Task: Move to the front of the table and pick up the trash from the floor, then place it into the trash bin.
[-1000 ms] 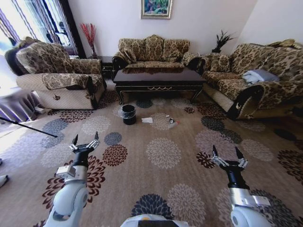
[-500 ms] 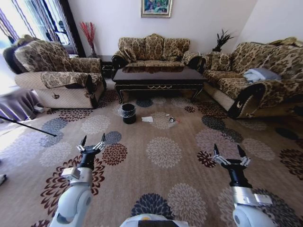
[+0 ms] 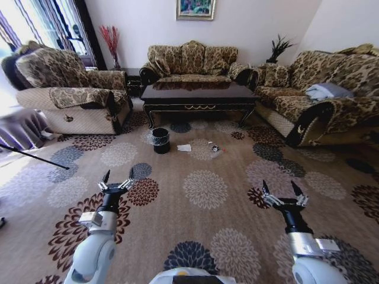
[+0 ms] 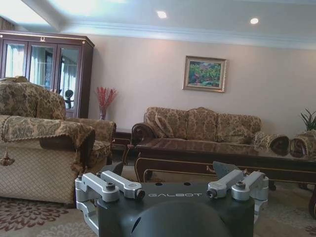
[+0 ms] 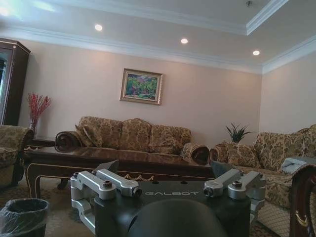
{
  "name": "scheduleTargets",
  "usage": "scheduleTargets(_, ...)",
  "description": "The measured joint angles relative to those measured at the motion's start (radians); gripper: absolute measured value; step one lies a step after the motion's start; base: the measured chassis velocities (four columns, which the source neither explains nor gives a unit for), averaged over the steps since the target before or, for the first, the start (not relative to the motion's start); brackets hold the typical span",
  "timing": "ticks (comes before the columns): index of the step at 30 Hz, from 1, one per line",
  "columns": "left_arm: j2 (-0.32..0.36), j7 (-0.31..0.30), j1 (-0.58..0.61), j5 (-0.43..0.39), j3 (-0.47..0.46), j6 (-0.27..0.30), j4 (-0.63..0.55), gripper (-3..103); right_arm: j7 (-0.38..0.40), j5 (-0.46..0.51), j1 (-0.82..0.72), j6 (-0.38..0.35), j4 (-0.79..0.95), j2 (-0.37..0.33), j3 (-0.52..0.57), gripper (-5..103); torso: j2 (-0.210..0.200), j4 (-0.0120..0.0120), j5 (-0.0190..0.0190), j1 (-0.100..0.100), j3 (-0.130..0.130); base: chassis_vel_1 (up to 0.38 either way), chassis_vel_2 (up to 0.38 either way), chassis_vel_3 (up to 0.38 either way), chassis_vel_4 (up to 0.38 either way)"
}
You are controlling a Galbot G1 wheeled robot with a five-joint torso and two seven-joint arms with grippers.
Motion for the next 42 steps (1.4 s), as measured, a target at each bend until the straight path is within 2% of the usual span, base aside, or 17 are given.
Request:
scheduleTargets(9,-0.001,-0.002,-0.001,-0.003,-0.001,-0.001,-0.003,100,0.0,0.002,0.0,0.009,-0.004,-0.002,0.006,100,-0.033,0.0,0.0001,-0.013,-0.02,0.0,0.0,0.0,0.0)
scheduleTargets(17,0.003,-0.005,-0.002,-0.007,-0.004,-0.006,-0.003,100,-0.051,-0.005,0.007,0.047,-0.019,0.013,0.002,100,-0.064,0.0,0.0001,-0.024,-0.041,0.0,0.0,0.0,0.0)
scheduleTargets(21,0.005,-0.007,-0.003,-0.007,-0.005,-0.007,0.001,100,-0.1,-0.015,0.008,0.071,-0.031,0.018,0.007,100,-0.085,0.0,0.0001,-0.031,-0.054,0.0,0.0,0.0,0.0)
scheduleTargets(42,0.019,-0.036,-0.011,-0.042,-0.043,0.025,-0.043,100,-0.119,-0.017,0.01,0.084,-0.042,0.021,0.007,100,-0.167,0.0,0.0001,-0.06,-0.107,0.0,0.0,0.0,0.0)
